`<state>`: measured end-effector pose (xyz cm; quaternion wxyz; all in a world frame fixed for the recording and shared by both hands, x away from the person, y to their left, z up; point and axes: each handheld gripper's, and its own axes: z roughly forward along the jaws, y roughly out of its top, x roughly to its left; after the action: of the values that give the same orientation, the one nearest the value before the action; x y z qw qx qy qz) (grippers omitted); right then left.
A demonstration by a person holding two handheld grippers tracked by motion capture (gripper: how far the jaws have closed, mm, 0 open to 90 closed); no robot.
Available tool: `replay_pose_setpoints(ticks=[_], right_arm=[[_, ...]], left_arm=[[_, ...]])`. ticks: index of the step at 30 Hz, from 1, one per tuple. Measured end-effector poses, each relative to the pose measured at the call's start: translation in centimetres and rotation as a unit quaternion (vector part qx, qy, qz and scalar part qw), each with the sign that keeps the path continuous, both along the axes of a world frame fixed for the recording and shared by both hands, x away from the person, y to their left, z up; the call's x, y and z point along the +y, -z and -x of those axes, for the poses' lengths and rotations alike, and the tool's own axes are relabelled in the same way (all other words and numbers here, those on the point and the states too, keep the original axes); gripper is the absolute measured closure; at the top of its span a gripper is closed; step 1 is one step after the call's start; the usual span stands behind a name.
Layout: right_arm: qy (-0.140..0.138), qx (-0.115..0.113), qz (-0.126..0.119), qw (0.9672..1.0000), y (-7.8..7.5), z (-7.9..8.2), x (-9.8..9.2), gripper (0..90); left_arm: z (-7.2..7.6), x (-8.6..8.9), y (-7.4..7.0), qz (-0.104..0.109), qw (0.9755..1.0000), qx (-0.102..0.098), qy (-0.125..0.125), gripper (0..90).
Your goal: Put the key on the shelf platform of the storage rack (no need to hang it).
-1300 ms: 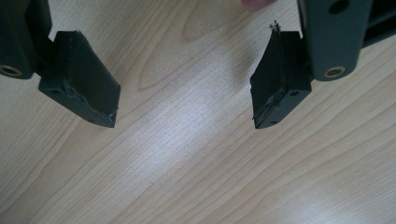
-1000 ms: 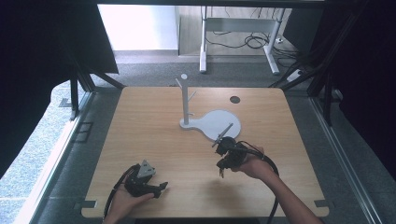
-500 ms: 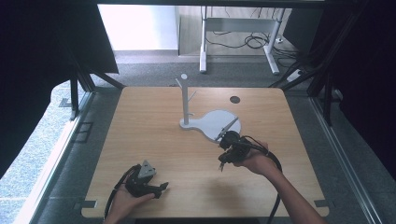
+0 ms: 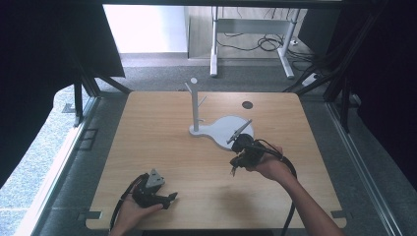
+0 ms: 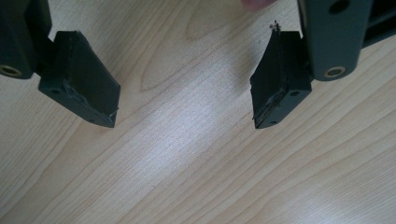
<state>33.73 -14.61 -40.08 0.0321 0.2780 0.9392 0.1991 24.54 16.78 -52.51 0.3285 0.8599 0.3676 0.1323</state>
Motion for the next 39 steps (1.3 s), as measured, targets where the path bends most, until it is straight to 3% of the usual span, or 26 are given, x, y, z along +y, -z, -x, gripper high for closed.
replay_pose_setpoints(ticks=[19,39], right_arm=[[0.031,-0.005,-0.011,0.9995,-0.6,-2.2,-0.9,89.5],[0.028,-0.004,-0.015,0.9995,-0.8,-4.1,1.0,89.5]], left_arm=[[-0.1,-0.2,0.2,-0.008,0.9999,0.006,0.006,24.0],[-0.1,-0.3,0.2,-0.009,0.9999,0.007,0.011,24.0]])
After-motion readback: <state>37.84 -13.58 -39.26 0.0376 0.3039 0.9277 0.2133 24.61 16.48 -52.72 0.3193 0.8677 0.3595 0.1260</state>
